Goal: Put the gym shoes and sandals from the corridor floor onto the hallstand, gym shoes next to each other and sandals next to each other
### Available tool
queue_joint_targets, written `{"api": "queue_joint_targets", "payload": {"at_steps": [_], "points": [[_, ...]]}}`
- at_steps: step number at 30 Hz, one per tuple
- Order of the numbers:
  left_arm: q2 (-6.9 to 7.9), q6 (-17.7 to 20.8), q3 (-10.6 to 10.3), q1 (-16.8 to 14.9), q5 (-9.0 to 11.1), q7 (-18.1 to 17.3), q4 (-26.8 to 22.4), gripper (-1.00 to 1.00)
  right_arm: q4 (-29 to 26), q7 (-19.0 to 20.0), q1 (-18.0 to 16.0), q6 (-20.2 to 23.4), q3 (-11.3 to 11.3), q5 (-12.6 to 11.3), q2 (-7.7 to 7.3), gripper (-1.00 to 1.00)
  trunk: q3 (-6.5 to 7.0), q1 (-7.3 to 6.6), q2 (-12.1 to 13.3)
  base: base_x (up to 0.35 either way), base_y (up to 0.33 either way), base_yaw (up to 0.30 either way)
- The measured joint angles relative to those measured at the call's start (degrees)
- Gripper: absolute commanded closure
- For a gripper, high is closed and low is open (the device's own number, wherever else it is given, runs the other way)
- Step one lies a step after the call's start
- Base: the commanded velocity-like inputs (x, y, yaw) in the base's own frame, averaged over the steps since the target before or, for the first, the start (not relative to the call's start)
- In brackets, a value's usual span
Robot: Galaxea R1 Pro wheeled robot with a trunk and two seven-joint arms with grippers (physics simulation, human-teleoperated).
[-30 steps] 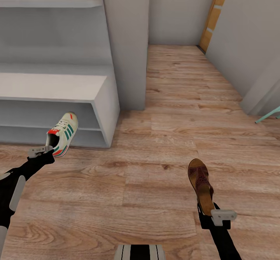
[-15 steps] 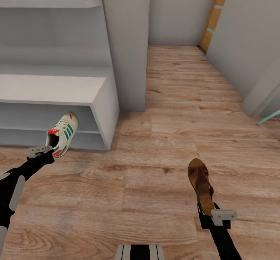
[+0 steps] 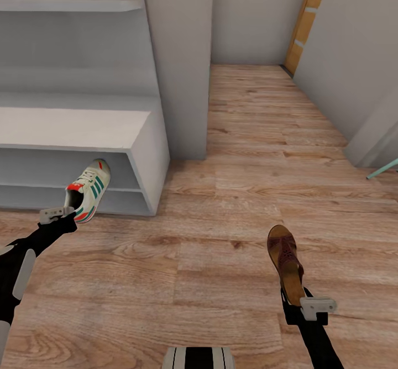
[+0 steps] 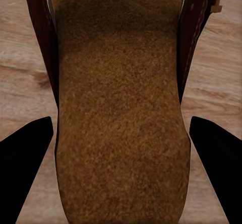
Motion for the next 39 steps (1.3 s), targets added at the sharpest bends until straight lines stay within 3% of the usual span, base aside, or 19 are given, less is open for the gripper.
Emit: {"api": "queue_joint_targets", "payload": {"at_steps": [39], "points": [[0.0,0.06,-0.14,0.0,-0.13,0.07,0.0,1.0,-0.07,0.0,0.07,-0.02,-0.01,0.0,0.0,1.0,0.0,-0.01,0.0,0.042,0.0,0.0]]}}
